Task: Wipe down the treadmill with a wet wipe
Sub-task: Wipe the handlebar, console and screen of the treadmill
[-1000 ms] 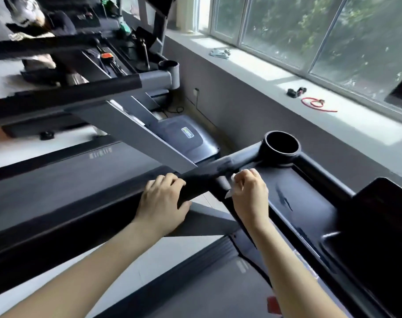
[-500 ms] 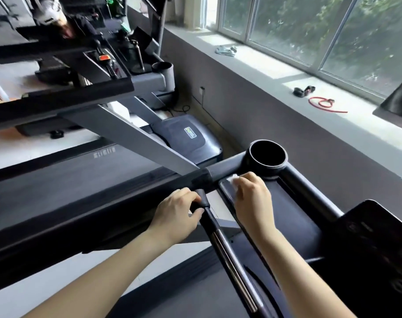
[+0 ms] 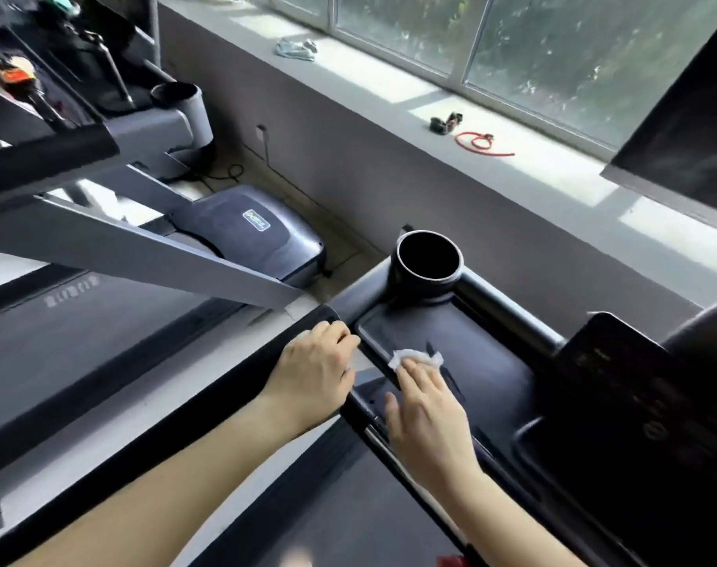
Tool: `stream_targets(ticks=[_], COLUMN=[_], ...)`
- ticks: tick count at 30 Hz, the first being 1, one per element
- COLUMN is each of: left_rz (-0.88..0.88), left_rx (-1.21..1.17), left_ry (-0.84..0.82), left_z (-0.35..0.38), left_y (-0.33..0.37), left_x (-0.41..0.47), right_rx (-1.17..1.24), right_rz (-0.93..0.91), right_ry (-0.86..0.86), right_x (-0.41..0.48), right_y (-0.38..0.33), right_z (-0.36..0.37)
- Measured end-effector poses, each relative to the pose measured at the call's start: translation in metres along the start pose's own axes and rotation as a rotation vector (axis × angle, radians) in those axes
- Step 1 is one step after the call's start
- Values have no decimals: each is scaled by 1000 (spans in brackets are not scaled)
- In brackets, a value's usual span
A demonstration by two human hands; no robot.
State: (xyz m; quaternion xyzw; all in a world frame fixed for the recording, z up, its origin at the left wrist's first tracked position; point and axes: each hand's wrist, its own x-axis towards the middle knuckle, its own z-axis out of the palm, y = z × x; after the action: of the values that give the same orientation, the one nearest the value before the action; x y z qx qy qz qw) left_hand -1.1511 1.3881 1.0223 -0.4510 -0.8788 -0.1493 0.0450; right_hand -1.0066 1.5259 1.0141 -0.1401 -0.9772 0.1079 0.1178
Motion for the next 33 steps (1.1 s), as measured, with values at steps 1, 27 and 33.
stream_targets(ticks=[1,27,33], left_rz=[20,24,68], left_rx=[-16,-3,-24], left_ry=[2,-27,32], left_z=[2,12,19], left_y=[-1,1,-2], left_x=[7,43,37], right_rx=[56,-19,26], right_rz=[17,268,172], right_ry=[-1,-3,-67], right_x=[18,46,-21], right_y=[-10,72,-3], right_z=[6,-12,10])
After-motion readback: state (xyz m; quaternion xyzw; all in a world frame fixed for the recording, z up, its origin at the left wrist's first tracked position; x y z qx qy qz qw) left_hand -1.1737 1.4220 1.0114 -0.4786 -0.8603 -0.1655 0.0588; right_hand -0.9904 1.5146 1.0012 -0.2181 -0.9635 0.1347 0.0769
